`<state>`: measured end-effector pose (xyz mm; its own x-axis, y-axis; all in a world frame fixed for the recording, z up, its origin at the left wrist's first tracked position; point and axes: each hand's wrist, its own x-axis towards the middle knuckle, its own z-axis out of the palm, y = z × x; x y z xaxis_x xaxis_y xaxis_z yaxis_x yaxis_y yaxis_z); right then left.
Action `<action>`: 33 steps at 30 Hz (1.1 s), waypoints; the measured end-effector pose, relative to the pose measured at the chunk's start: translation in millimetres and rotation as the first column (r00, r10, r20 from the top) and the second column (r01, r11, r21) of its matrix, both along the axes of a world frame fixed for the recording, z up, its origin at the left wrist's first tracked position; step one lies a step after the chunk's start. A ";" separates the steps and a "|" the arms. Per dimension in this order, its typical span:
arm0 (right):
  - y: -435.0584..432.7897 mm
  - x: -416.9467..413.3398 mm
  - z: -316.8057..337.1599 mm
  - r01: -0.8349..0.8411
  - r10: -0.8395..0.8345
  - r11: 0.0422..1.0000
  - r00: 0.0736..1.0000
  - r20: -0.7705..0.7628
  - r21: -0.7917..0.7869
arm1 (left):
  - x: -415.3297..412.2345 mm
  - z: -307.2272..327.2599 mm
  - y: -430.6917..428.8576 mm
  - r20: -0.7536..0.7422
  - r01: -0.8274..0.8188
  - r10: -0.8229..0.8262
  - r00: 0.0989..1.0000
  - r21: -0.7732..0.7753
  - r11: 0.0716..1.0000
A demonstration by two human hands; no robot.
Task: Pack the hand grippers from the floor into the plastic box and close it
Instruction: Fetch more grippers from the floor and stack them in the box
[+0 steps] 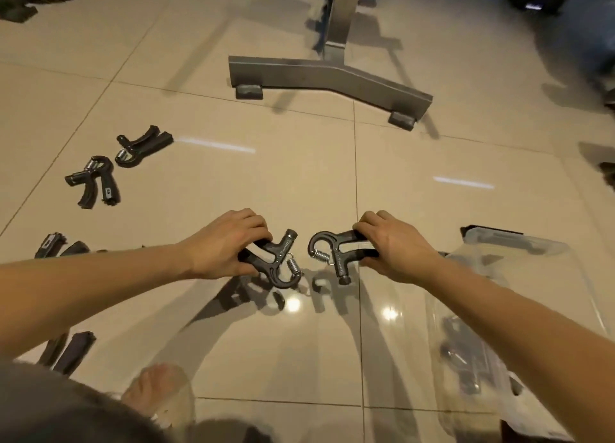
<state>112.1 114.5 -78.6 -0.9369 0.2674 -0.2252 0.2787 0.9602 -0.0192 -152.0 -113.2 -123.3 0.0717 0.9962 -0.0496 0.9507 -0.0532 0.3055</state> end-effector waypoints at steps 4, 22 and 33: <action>24.5 50.6 61.7 0.075 -0.072 0.995 0.996 -0.054 0.064 | 36.1 60.6 37.4 -0.007 -0.007 0.008 1.000 0.084 0.996; 106.0 285.0 143.6 0.233 -0.229 0.968 0.972 -0.058 0.090 | 268.2 239.1 171.4 -0.175 0.081 -0.077 0.982 0.011 0.997; 139.4 294.9 84.0 0.363 -0.372 0.928 0.911 0.181 0.080 | 296.5 190.1 196.1 -0.089 -0.052 0.057 0.994 0.061 0.997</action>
